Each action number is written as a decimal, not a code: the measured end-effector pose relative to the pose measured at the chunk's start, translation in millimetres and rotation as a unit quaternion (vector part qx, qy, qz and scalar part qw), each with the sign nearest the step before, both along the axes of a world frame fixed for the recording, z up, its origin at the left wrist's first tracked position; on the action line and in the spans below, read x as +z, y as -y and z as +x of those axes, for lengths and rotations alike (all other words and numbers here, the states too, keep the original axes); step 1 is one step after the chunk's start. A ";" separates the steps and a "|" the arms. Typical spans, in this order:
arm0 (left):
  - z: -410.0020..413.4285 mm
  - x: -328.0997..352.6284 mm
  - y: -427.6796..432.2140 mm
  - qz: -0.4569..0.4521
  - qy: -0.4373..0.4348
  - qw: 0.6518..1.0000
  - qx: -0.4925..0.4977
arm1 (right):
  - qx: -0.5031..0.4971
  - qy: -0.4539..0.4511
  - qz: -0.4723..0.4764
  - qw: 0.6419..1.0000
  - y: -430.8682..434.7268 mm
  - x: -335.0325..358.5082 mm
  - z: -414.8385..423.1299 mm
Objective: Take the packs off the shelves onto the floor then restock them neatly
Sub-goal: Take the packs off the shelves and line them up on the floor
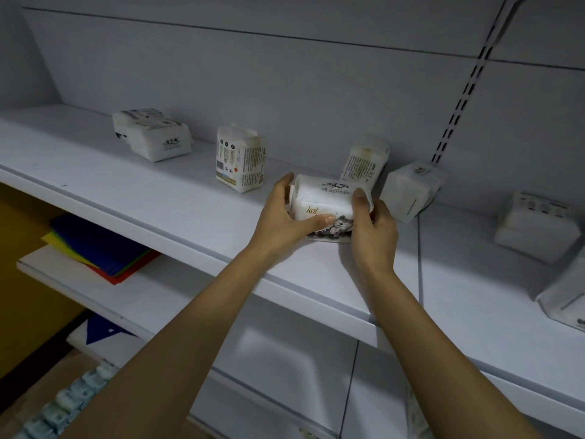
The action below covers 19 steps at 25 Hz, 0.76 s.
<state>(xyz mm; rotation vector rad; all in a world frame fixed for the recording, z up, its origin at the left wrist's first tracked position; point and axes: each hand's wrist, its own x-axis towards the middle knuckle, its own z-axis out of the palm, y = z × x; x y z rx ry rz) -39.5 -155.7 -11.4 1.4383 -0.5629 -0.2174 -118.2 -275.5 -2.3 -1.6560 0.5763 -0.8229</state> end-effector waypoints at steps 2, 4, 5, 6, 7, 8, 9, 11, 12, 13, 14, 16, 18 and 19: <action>1.5 -1.7 -0.4 0.022 0.012 1.000 0.009 | -0.001 0.002 -0.001 1.000 -0.6 0.0 0.0; 1.7 -1.2 -1.4 0.051 0.030 0.998 0.018 | -0.002 0.003 0.005 1.000 -1.2 1.2 -0.4; 1.9 -0.9 -1.6 0.057 0.036 0.998 0.021 | -0.004 0.000 0.005 1.000 -1.5 1.9 -0.9; 1.5 -0.3 -1.7 0.059 0.037 0.997 0.023 | -0.005 0.000 0.007 1.000 -1.8 2.1 -1.3; 1.9 -0.4 -1.9 0.060 0.034 0.997 0.020 | -0.005 0.001 0.009 1.000 -1.8 2.3 -1.4; 3.2 -1.8 -1.6 0.061 0.029 0.998 0.011 | -0.004 0.005 0.011 1.000 -1.5 2.0 -1.2; 4.2 -2.7 -0.9 0.064 0.024 0.998 -0.001 | -0.002 0.011 0.007 1.000 -1.8 1.7 -1.0; 7.4 -4.4 1.7 0.066 0.007 0.998 -0.018 | -0.001 0.008 -0.042 0.999 -2.6 -1.9 0.2; 9.6 -5.5 3.1 0.064 -0.009 0.998 -0.022 | 0.000 -0.009 -0.092 0.996 -2.9 -5.0 1.1; 10.7 -5.5 3.2 0.062 -0.022 0.998 -0.023 | 0.003 -0.034 -0.146 0.989 -3.9 -7.4 1.9; 12.5 -6.5 3.4 0.056 -0.030 0.998 -0.020 | 0.009 -0.057 -0.186 0.981 -4.8 -8.5 1.8; 9.9 -2.0 1.5 0.035 -0.043 0.998 -0.024 | 0.018 -0.087 -0.223 0.971 -8.4 -4.9 -1.3; 2.4 3.7 -3.5 0.013 -0.043 0.998 -0.048 | 0.004 -0.113 -0.260 0.959 -16.3 4.6 -11.5; -3.7 7.3 -8.9 0.005 -0.037 0.998 -0.055 | -0.010 -0.116 -0.281 0.953 -21.5 10.3 -17.9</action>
